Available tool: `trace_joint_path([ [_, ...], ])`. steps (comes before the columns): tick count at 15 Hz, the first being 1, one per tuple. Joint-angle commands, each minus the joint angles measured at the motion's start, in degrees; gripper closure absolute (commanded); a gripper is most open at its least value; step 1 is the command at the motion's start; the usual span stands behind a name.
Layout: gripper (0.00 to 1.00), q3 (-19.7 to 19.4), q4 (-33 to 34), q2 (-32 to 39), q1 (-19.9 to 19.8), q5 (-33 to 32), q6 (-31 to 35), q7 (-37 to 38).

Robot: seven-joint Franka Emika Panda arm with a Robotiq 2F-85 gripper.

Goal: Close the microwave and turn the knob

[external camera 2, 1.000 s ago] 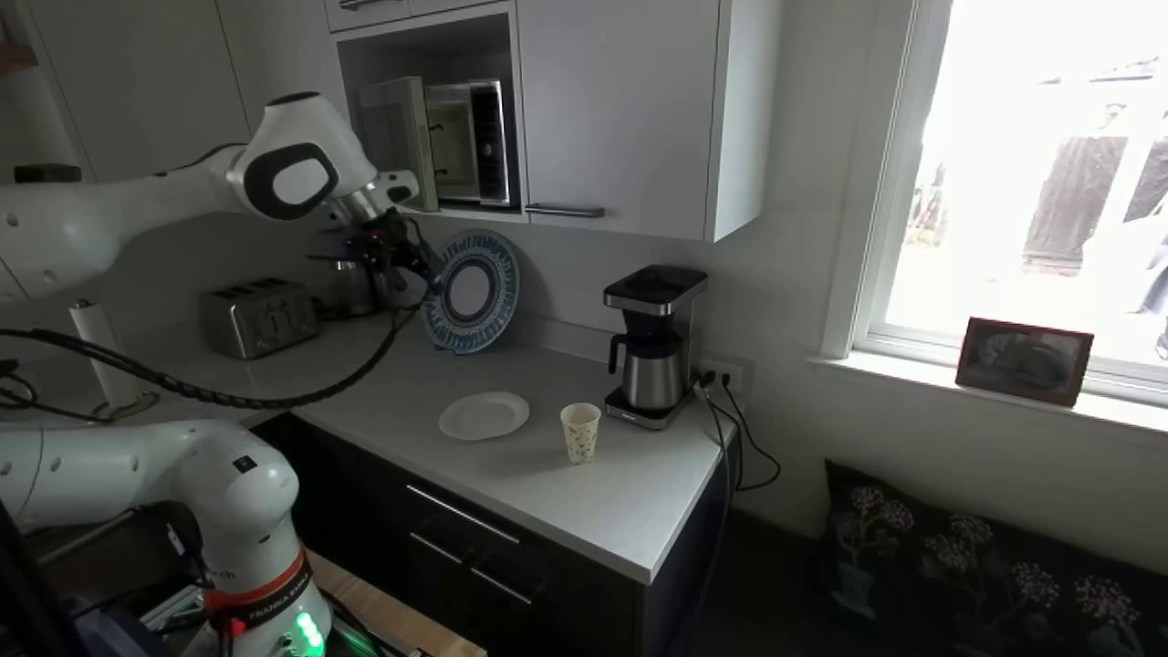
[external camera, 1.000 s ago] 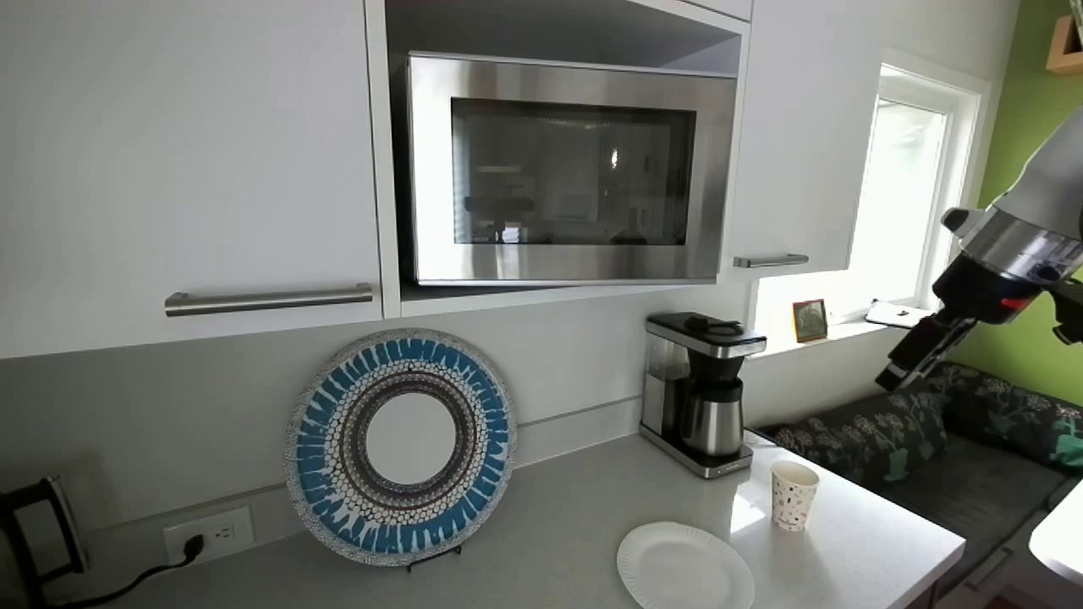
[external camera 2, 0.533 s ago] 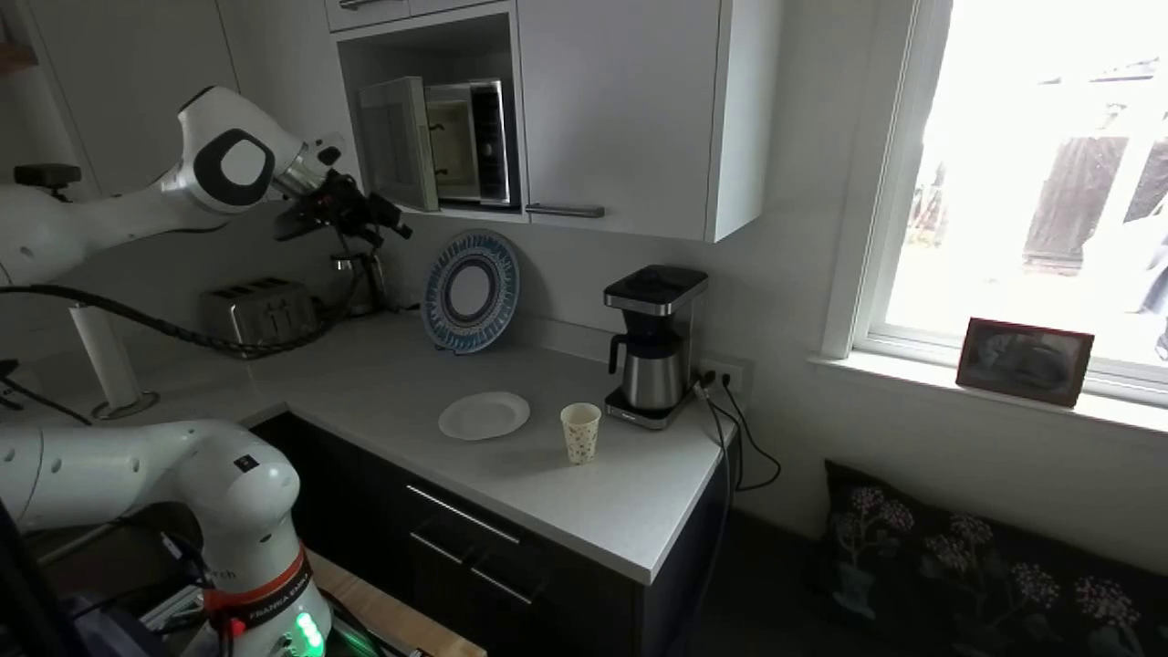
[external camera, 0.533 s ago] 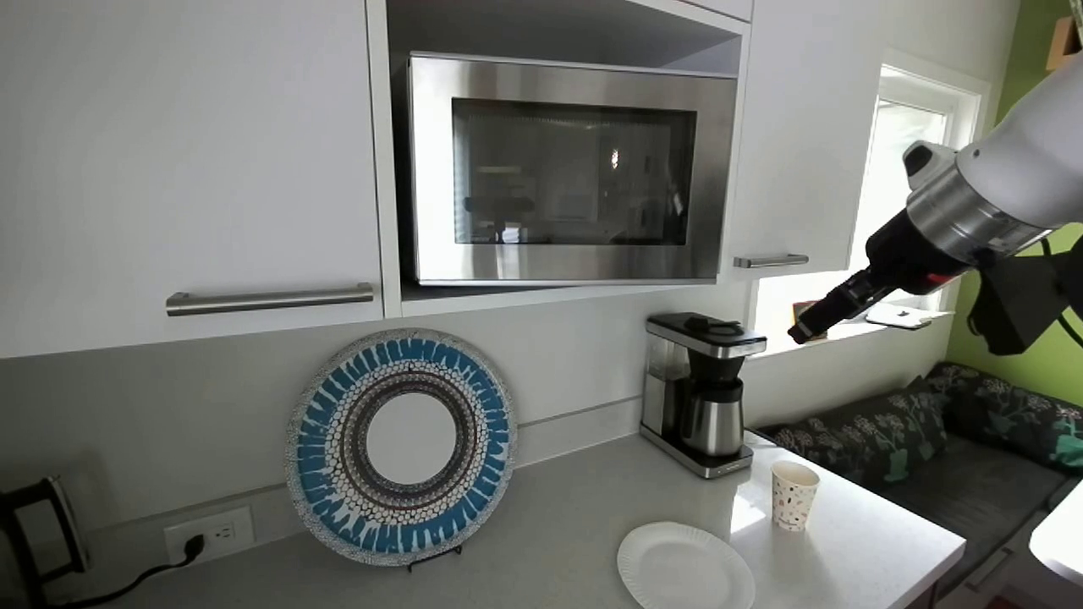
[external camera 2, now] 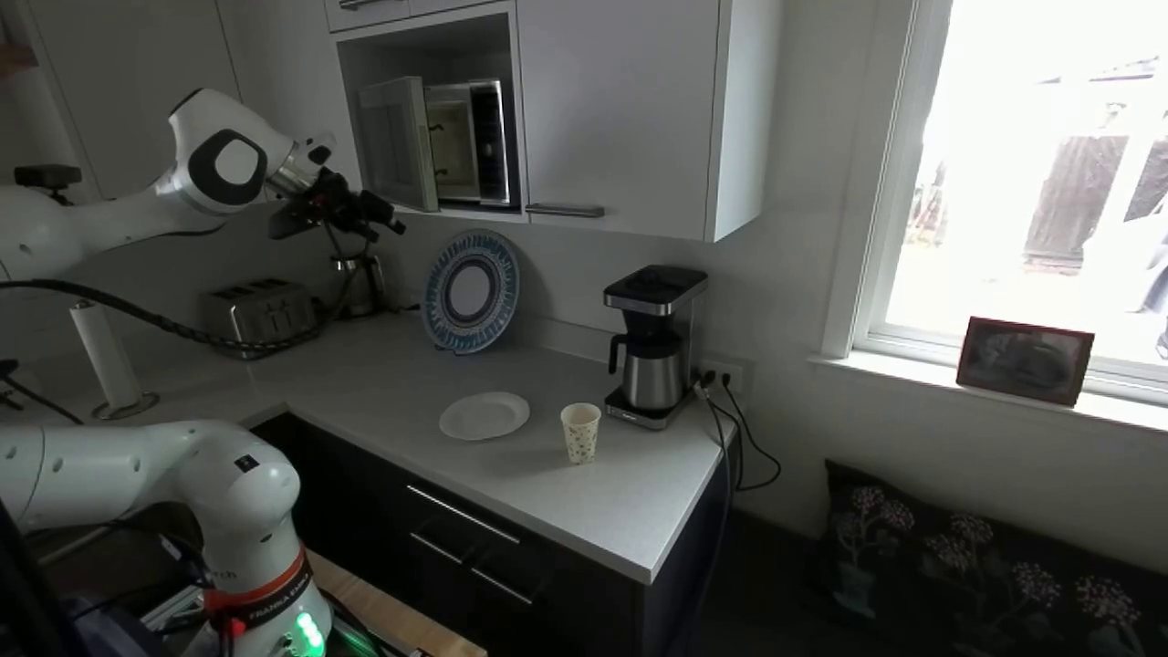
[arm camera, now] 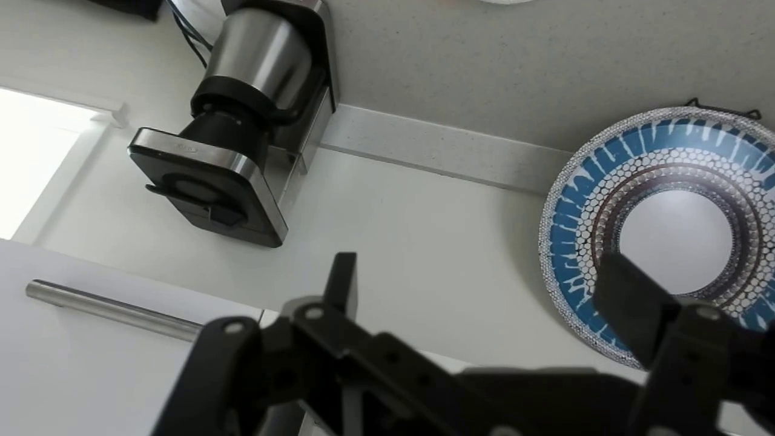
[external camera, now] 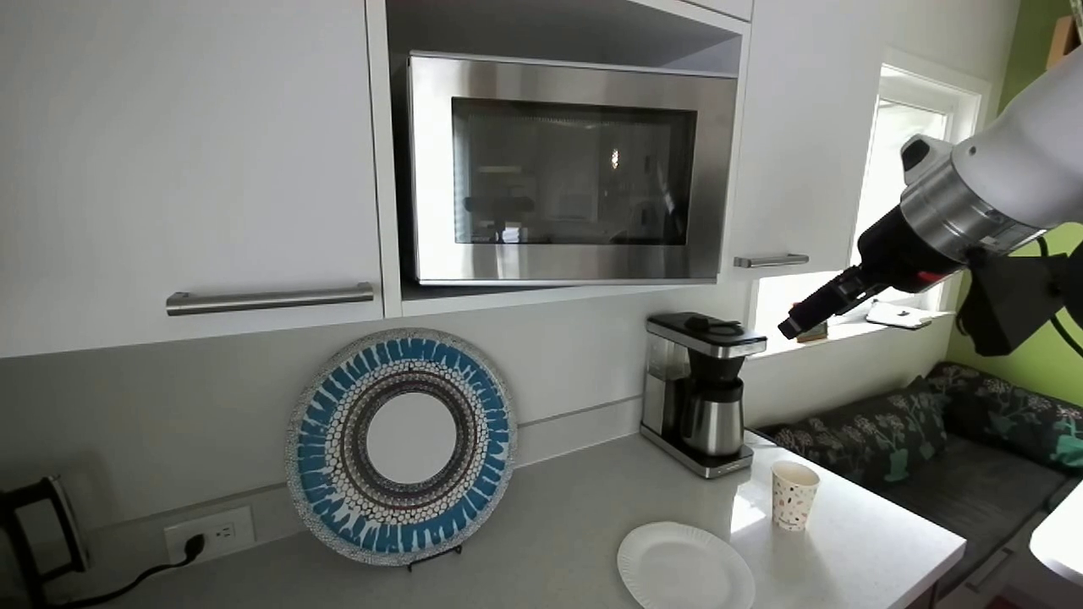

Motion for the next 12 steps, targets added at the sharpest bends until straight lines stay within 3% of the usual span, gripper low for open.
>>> trace_joint_path([
  [1,0.00,-0.33,0.71,0.86,2.01,-0.46,2.32,1.02],
  [8,0.00,1.44,2.63,5.82,-1.63,-0.16,22.43,6.04],
  [9,0.16,1.85,2.92,6.97,-2.31,0.00,24.95,7.08],
  [12,0.42,2.92,4.19,9.95,-4.10,-0.03,31.12,8.48],
])
